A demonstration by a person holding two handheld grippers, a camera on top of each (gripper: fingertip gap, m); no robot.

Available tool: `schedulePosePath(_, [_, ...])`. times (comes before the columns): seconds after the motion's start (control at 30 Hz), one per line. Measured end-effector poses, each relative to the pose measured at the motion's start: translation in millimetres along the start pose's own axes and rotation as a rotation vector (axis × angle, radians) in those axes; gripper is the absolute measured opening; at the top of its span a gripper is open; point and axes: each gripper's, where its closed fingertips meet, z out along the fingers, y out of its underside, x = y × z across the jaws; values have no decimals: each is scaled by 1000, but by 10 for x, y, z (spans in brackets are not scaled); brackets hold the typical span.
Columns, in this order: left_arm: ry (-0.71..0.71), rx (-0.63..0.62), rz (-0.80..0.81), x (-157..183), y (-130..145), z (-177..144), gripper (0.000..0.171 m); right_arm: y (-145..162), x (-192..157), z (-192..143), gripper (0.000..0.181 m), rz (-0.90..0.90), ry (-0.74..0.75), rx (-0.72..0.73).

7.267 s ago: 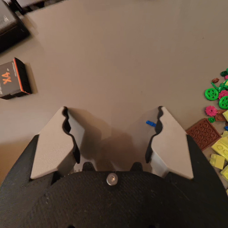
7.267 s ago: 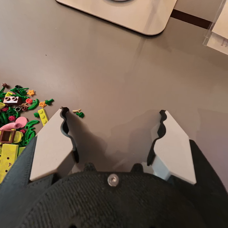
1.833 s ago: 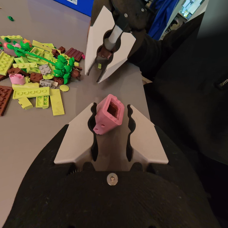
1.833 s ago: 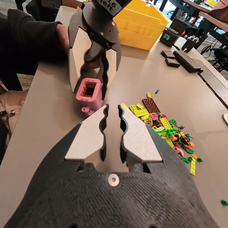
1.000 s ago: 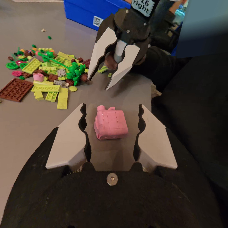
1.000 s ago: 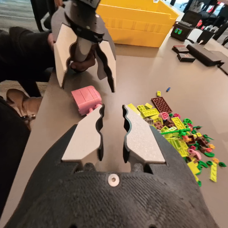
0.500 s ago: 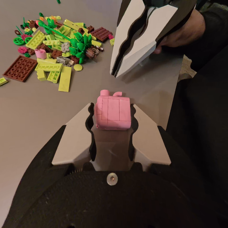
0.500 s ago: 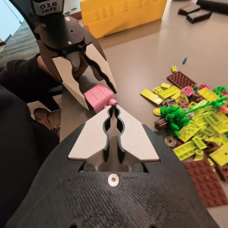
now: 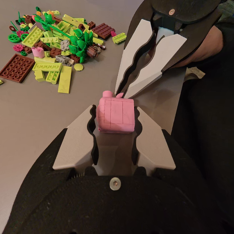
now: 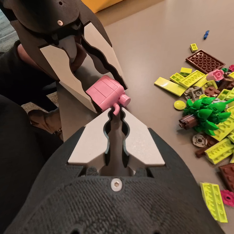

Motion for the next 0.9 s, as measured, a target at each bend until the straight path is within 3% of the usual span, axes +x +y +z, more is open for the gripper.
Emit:
schedulePosePath(0.47, [-52, -15, 47, -21, 15, 18, 62, 11, 56, -12, 5, -22, 181, 9])
schedulePosePath(0.9, [-73, -18, 49, -40, 9, 37, 62, 15, 102, -32, 5, 39, 220, 21])
